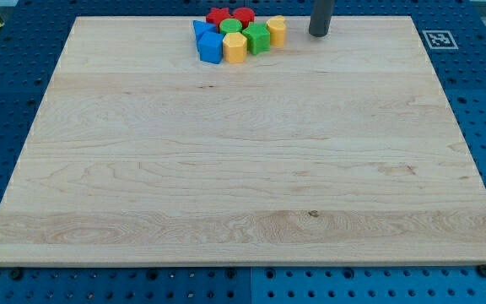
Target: Push the yellow heart into the red circle
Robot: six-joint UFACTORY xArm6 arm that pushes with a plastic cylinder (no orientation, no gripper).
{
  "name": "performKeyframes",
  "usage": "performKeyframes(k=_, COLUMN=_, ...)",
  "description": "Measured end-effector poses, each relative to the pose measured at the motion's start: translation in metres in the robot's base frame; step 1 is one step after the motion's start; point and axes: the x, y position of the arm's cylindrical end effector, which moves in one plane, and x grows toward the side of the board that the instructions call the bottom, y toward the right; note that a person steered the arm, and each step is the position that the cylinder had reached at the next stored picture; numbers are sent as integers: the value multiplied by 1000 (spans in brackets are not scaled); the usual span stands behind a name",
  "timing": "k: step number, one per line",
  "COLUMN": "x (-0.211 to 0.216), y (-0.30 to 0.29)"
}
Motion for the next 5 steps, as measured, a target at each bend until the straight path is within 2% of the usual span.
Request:
performKeyframes(k=2, x=-8, y=-74)
performKeyframes(k=4, x=-7, y=-85)
performKeyframes(k=5, x=7, y=-95)
